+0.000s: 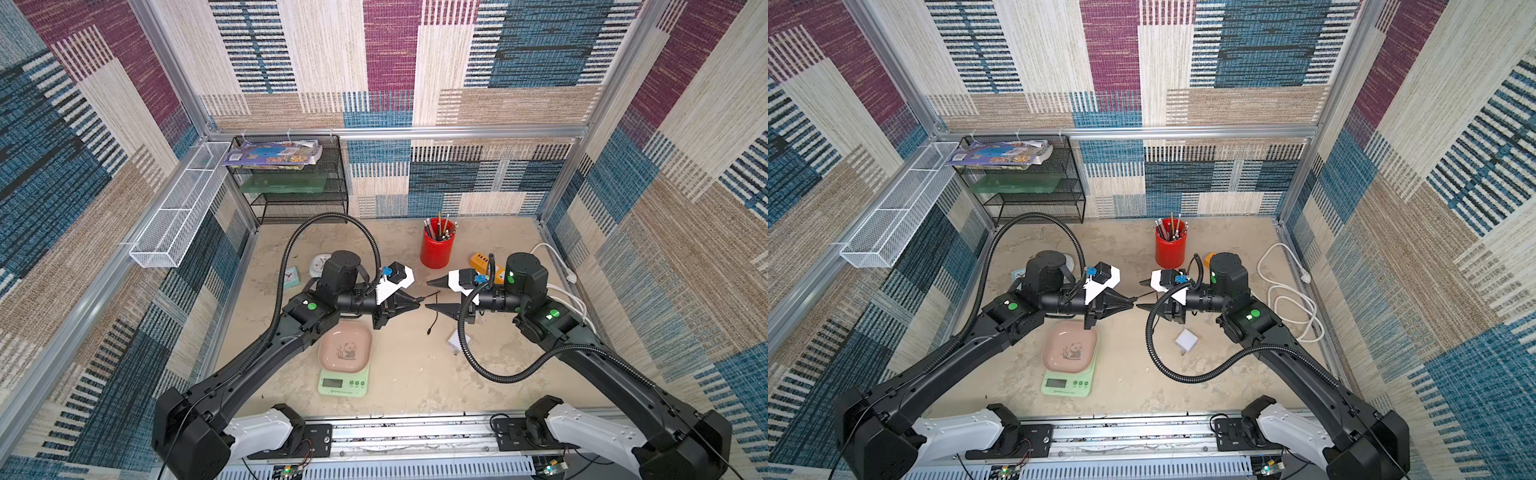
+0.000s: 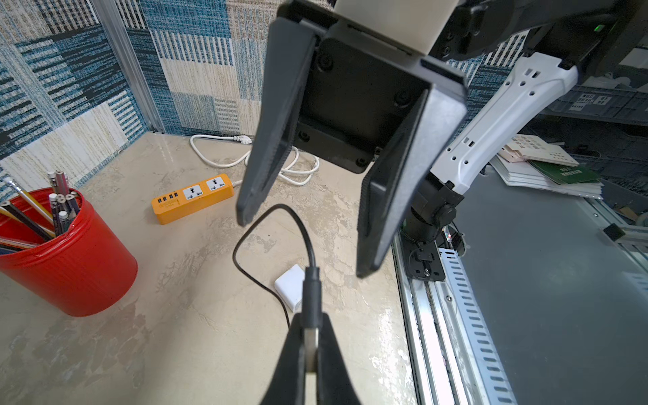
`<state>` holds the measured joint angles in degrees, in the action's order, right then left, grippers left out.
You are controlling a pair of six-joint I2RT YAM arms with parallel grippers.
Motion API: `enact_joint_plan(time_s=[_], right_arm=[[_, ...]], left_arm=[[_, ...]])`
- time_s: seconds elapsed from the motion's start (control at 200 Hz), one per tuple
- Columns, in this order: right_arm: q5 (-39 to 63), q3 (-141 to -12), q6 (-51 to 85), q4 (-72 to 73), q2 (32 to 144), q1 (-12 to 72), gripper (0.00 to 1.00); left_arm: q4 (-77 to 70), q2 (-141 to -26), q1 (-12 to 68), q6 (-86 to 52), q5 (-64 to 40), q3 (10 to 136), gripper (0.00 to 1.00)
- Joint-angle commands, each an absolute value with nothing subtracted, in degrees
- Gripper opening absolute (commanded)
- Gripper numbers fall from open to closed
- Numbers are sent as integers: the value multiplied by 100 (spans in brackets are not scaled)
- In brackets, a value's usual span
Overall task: Charge the electronic scale
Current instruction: Pick up the charging cable from the center of the board.
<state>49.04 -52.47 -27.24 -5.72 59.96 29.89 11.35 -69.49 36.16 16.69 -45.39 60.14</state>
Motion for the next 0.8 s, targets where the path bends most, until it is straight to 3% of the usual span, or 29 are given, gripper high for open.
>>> enact_joint_plan(time_s=[0.0, 0.796], right_arm=[[5033, -5360, -2809, -647, 6081, 3023, 43], [5302, -5502, -2872, -808, 6479, 3043, 15]], left_arm=[[1180, -6961, 3616, 1748, -4676, 6037, 8], [1090, -7071, 3621, 1744, -4632, 6078, 8]])
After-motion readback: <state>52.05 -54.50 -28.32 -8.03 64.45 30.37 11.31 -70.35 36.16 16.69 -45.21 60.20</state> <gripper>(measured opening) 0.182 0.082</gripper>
